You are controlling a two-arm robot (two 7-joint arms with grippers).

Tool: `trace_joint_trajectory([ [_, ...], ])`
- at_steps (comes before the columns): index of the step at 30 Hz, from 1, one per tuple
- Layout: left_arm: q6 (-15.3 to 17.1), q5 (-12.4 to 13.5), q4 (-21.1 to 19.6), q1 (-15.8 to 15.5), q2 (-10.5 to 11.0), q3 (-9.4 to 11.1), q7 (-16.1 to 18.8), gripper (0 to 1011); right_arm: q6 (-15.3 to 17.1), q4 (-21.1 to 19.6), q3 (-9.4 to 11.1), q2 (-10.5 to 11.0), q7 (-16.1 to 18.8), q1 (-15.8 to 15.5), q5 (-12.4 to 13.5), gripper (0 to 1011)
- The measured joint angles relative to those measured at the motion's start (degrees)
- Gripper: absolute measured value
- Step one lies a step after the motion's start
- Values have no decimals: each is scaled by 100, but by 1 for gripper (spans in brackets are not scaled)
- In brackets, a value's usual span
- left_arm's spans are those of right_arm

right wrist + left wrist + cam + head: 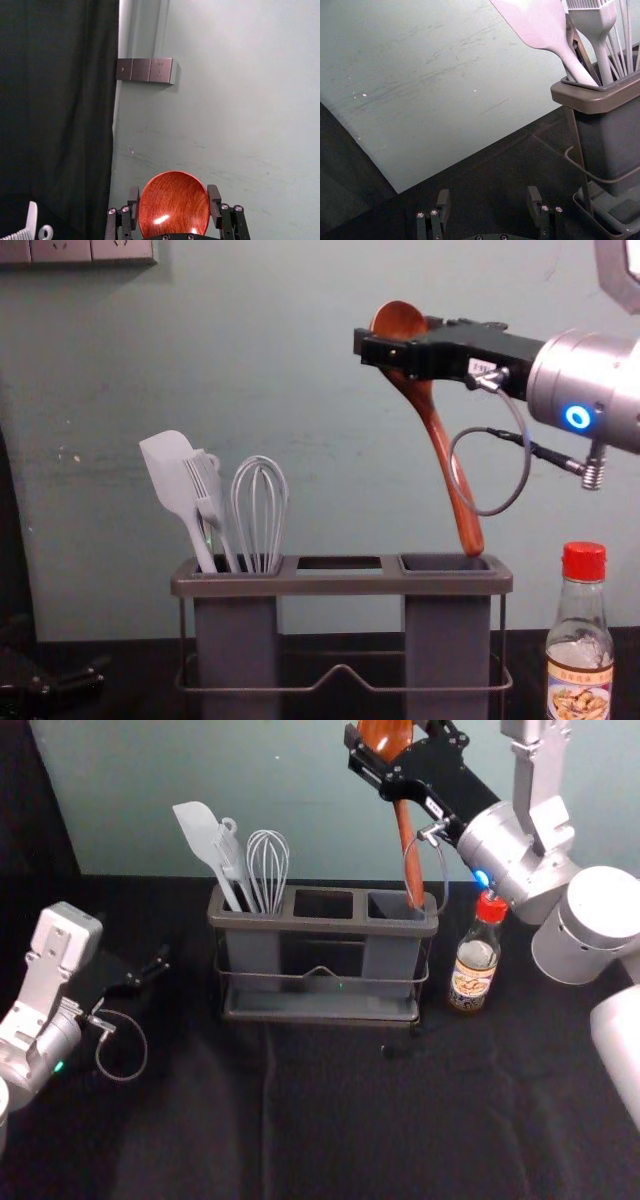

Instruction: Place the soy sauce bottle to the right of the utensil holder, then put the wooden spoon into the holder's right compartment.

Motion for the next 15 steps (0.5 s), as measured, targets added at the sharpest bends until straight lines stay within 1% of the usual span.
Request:
trace_joint_trajectory([
  [9, 0, 0, 0, 0, 0, 0, 0, 1005, -159, 461, -76, -143, 99, 213, -87, 838],
  [15, 0, -1, 0, 0, 0, 0, 0, 1005, -223, 623, -102, -199, 138, 269, -116, 838],
])
